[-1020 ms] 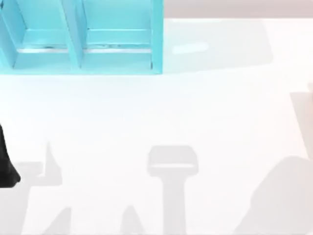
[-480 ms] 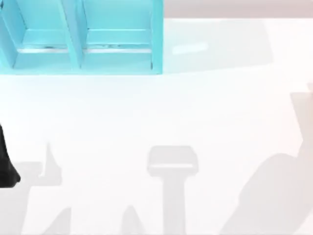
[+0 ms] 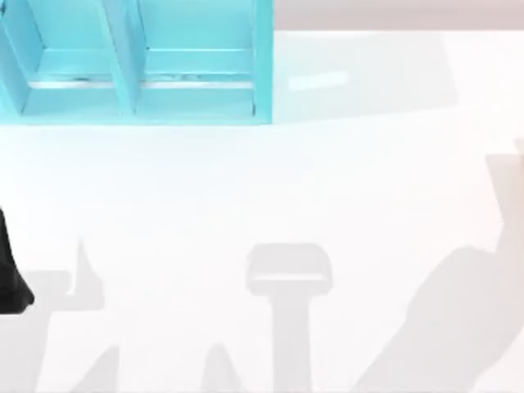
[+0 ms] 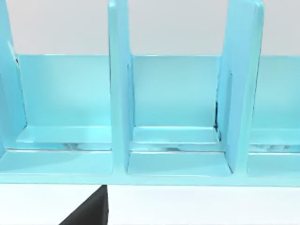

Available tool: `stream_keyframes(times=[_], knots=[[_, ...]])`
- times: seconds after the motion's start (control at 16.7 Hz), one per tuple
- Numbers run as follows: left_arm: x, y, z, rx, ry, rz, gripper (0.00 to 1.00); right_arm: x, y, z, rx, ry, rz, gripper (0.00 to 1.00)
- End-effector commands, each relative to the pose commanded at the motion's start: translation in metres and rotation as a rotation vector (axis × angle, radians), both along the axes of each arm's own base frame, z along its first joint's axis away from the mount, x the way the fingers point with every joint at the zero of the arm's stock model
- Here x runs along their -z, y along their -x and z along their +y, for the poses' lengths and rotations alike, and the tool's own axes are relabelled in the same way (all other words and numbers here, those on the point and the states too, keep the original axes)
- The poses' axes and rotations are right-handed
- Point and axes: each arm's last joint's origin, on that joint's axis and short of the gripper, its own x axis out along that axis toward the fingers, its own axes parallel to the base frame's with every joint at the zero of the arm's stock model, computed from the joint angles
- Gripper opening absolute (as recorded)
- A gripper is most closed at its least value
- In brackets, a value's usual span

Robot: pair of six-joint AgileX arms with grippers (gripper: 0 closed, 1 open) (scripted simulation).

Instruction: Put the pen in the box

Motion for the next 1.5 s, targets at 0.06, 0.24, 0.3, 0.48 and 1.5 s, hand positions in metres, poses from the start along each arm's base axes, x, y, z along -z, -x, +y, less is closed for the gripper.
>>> stream_keyframes(times=[0.06,0.24,0.3,0.48,1.5], knots=[[0.000,0.000,0.000,0.000,0.000,0.000,1.00,0.002,0.005,-0.007,0.017,-0.003,-0.009,0.00],[0.000,0.000,0.000,0.000,0.000,0.000,1.00,0.004,0.011,-0.018,0.041,-0.009,-0.032,0.00],[0.000,0.000,0.000,0.000,0.000,0.000,1.00,0.004,0.011,-0.018,0.041,-0.009,-0.032,0.00],[0.000,0.000,0.000,0.000,0.000,0.000,1.00,0.004,0.011,-0.018,0.041,-0.009,-0.032,0.08],[0.000,0.000,0.000,0.000,0.000,0.000,1.00,0.004,0.011,-0.018,0.041,-0.009,-0.032,1.00]])
